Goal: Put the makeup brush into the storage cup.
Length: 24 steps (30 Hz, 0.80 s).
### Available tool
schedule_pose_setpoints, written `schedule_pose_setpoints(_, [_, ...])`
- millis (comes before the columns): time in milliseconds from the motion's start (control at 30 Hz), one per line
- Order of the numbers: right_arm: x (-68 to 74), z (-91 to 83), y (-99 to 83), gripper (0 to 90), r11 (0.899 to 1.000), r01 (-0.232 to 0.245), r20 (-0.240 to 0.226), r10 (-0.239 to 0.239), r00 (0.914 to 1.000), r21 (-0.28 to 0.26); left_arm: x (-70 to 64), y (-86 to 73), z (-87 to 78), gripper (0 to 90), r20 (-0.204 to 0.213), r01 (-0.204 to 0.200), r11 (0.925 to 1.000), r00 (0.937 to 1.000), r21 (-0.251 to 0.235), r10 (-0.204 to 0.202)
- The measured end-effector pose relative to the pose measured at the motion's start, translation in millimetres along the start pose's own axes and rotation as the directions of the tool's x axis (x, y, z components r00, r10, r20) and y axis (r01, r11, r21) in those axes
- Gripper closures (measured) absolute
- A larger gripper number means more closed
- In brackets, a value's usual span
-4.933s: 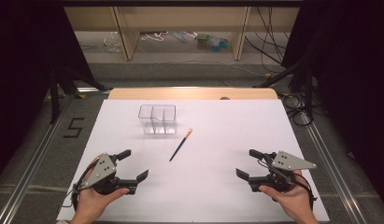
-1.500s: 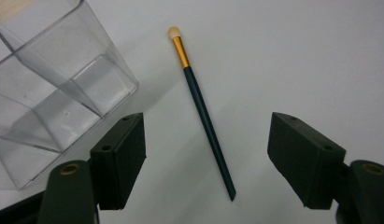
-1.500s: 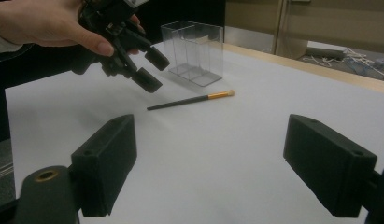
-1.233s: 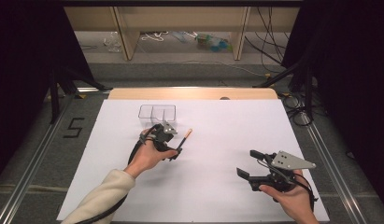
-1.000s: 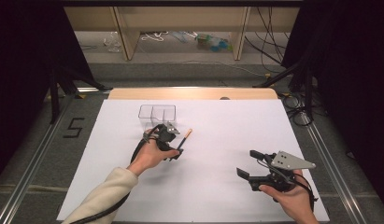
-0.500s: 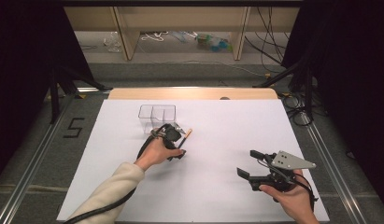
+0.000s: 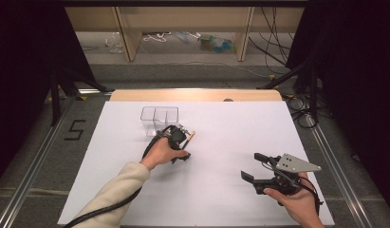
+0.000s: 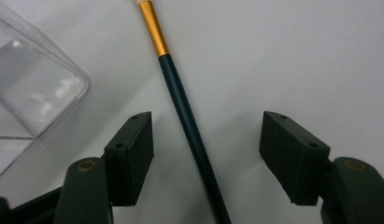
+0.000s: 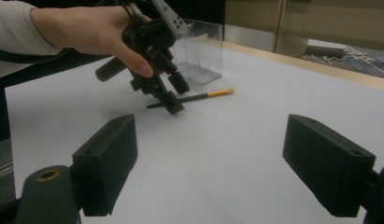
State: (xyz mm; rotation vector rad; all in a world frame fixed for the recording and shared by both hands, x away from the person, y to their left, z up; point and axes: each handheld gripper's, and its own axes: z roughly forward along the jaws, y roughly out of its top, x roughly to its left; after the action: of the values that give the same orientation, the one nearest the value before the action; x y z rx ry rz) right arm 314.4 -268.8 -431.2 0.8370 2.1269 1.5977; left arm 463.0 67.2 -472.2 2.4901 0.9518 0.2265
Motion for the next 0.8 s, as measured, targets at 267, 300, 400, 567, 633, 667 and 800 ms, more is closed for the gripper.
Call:
schedule_pose_setpoints(267, [0.2, -0.8, 0.4, 19.0, 1.000, 0.001, 0.007, -0.001, 1.0000, 0.010, 4.2, 1.2, -1.1, 42.3, 0.006, 0.026, 0.9996, 0.9997, 0.010, -0.026])
schedule_pose_setpoints(300, [0.2, -0.8, 0.4, 19.0, 1.000, 0.001, 0.007, -0.001, 1.0000, 0.010, 4.2, 1.2, -1.1, 43.8, 0.006, 0.026, 0.9996, 0.9997, 0.010, -0.026])
schedule_pose_setpoints(400, [0.1, -0.8, 0.3, 19.0, 1.000, 0.002, 0.006, -0.002, 1.0000, 0.011, 5.8, 1.5, -1.8, 51.2, -0.008, 0.052, 0.9986, 0.9986, 0.010, -0.052])
schedule_pose_setpoints(567, [0.2, -0.8, 0.3, 19.0, 1.000, 0.001, 0.006, -0.001, 1.0000, 0.012, 7.5, 3.9, -3.1, 62.0, -0.022, 0.074, 0.9967, 0.9970, 0.032, -0.074])
schedule_pose_setpoints(633, [0.3, -0.9, 0.4, 19.1, 1.000, 0.000, 0.004, 0.000, 1.0000, 0.014, 8.6, 5.9, -4.3, 66.6, -0.022, 0.064, 0.9960, 0.9978, 0.063, -0.063])
schedule_pose_setpoints(667, [0.2, -0.8, 0.3, 19.0, 1.000, 0.001, 0.004, -0.001, 1.0000, 0.014, 7.6, 6.7, -4.2, 68.3, -0.024, 0.081, 0.9944, 0.9966, 0.069, -0.079])
schedule_pose_setpoints(800, [2.2, -1.7, 0.3, 19.2, 0.999, -0.026, -0.004, 0.026, 0.9997, 0.030, 7.3, 10.9, -3.9, 73.9, -0.028, 0.089, 0.9908, 0.9959, 0.102, -0.086])
